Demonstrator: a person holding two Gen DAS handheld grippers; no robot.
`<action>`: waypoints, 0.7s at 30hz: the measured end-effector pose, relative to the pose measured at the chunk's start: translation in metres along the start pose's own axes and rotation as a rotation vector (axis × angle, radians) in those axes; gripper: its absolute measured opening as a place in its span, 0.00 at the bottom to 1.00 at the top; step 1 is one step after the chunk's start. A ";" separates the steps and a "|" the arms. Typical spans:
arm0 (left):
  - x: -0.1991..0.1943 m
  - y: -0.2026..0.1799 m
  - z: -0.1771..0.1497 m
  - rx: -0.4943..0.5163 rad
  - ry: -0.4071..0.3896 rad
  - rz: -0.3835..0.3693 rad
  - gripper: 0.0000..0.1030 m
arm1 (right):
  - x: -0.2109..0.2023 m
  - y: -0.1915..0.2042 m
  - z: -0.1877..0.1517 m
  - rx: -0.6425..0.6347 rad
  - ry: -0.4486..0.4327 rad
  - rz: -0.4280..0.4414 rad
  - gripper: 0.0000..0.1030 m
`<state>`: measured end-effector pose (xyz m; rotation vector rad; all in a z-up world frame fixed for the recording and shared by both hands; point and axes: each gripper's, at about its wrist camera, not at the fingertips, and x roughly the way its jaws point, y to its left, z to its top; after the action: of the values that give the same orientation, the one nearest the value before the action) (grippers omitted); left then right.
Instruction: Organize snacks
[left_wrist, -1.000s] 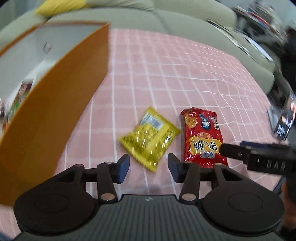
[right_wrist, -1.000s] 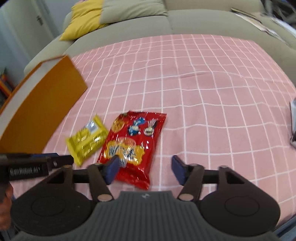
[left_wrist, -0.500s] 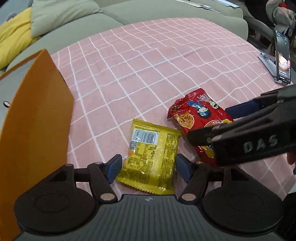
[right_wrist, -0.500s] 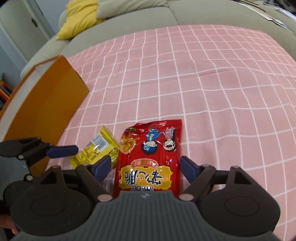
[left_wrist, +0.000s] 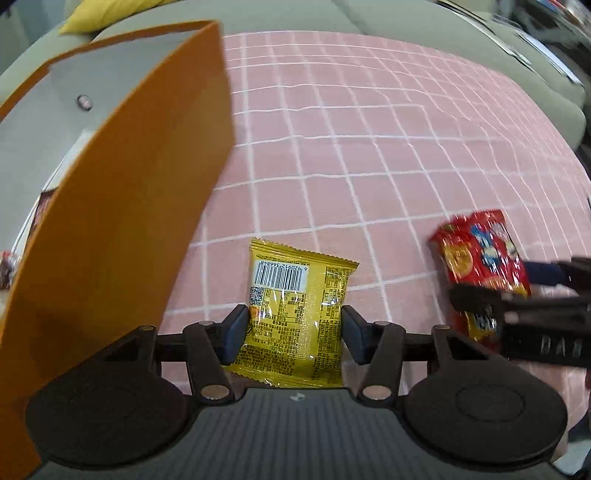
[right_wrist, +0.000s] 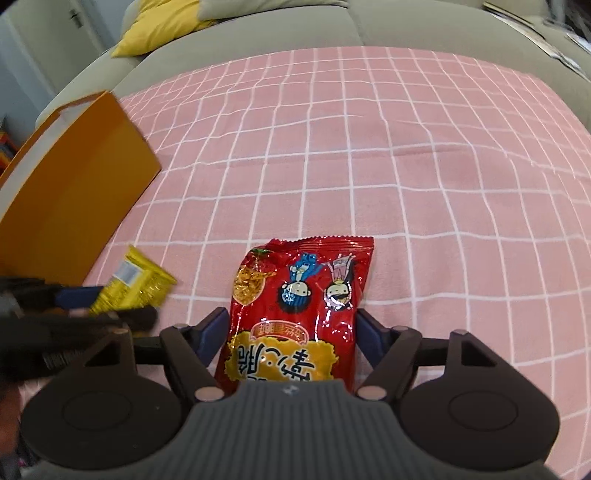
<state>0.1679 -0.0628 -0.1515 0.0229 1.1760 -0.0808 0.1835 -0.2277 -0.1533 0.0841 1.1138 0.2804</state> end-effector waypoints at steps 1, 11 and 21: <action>0.000 0.001 0.000 -0.008 0.001 -0.003 0.61 | -0.001 0.002 -0.002 -0.024 0.001 -0.002 0.70; 0.008 0.003 0.006 -0.001 0.023 -0.040 0.70 | 0.005 0.022 -0.015 -0.120 0.033 -0.064 0.81; 0.003 -0.011 -0.002 0.072 -0.009 0.015 0.58 | 0.003 0.023 -0.013 -0.117 -0.007 -0.093 0.65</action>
<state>0.1665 -0.0734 -0.1550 0.0949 1.1630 -0.1102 0.1688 -0.2054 -0.1574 -0.0702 1.0891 0.2618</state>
